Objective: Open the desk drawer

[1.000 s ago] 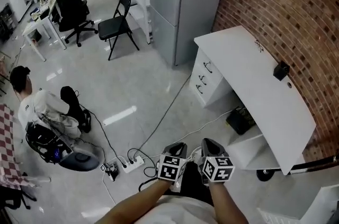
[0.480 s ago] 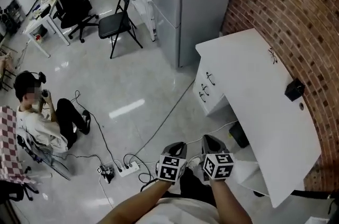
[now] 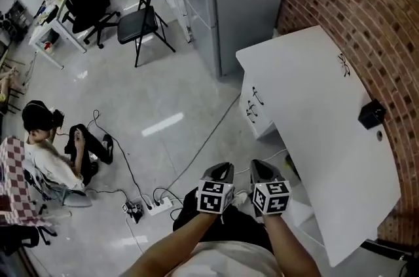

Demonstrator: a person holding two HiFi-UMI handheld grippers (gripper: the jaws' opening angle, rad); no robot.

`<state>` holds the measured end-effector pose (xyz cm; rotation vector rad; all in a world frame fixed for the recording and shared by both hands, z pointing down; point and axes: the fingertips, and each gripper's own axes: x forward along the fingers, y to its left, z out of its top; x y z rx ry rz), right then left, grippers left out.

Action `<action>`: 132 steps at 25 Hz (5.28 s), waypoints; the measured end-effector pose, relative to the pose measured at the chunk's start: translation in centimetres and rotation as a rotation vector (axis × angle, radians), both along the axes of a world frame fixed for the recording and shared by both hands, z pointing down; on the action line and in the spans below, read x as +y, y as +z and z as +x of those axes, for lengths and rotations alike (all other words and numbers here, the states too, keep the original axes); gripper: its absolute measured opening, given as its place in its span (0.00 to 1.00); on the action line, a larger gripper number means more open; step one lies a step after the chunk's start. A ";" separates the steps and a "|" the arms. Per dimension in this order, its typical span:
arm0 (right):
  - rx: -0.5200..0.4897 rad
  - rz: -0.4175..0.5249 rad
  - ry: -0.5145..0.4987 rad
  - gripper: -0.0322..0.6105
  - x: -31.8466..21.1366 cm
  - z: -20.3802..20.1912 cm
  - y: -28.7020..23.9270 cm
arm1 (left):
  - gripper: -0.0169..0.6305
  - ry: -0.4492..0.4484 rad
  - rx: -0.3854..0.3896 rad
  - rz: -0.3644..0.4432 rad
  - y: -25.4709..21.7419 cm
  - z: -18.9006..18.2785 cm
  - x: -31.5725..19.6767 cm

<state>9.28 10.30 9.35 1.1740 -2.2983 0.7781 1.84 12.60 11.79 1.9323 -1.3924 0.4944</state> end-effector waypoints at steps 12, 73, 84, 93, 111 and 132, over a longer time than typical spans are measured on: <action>0.066 -0.038 0.086 0.07 -3.7 1.8 1.9 | 0.06 0.180 -0.025 -0.069 4.8 1.2 -7.0; 0.156 -0.236 -0.919 0.07 -11.4 -5.0 64.2 | 0.20 1.686 -0.658 0.471 62.6 12.1 -29.3; 0.133 -0.222 -0.931 0.08 -11.1 -6.0 64.4 | 0.20 1.561 -0.840 0.625 63.4 13.0 -30.3; 0.145 -0.230 -0.930 0.08 -9.9 -5.1 64.3 | 0.21 1.463 -0.936 0.572 64.7 13.0 -31.4; 0.161 -0.230 -0.949 0.08 -8.2 -4.5 63.6 | 0.09 1.514 -1.146 0.708 65.3 13.3 -32.1; 0.183 -0.249 -0.967 0.08 -7.7 -4.4 63.8 | 0.06 1.519 -1.120 0.758 64.9 12.6 -31.6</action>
